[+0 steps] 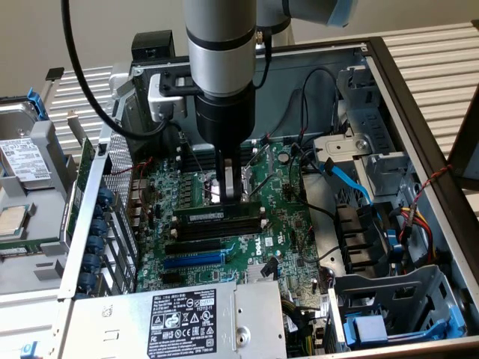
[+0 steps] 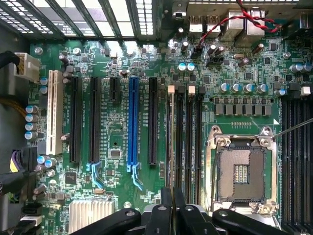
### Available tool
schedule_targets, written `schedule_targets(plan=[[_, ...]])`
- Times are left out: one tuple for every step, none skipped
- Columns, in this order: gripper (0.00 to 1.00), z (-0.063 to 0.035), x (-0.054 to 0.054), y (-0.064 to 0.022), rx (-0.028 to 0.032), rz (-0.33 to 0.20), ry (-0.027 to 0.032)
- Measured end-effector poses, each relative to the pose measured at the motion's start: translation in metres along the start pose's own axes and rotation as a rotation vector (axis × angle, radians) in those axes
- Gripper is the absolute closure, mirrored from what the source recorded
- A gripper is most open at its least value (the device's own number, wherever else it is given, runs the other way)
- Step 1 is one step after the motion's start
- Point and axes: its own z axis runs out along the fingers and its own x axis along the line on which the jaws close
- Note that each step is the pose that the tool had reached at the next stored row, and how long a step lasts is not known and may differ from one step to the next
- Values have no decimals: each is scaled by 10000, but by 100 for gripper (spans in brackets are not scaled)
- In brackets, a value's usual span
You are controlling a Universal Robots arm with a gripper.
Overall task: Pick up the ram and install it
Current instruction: 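Insert the ram into the slot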
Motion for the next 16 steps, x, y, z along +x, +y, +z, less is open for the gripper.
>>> schedule_targets(plan=[[87, 4, -1, 2, -1, -1, -1], [87, 7, -3, 3, -1, -1, -2], [87, 9, -4, 4, -3, -1, -2], [87, 13, -4, 4, -3, -1, -4], [87, 18, -4, 4, -2, -1, -7], [87, 23, -5, 5, -4, 0, -7], [87, 26, -4, 6, -4, 0, -10], [87, 27, -4, 6, -7, 0, -10], [87, 30, -4, 6, -6, 0, -13], [87, 35, -4, 7, -5, 0, -18], [87, 39, -4, 8, -6, 0, -21], [87, 43, -5, 10, -6, -1, -24], [87, 47, -5, 13, -6, 0, -28], [87, 50, -5, 14, -7, 0, -30], [87, 54, -5, 13, -6, -1, -34], [87, 56, -5, 13, -7, -1, -36]])
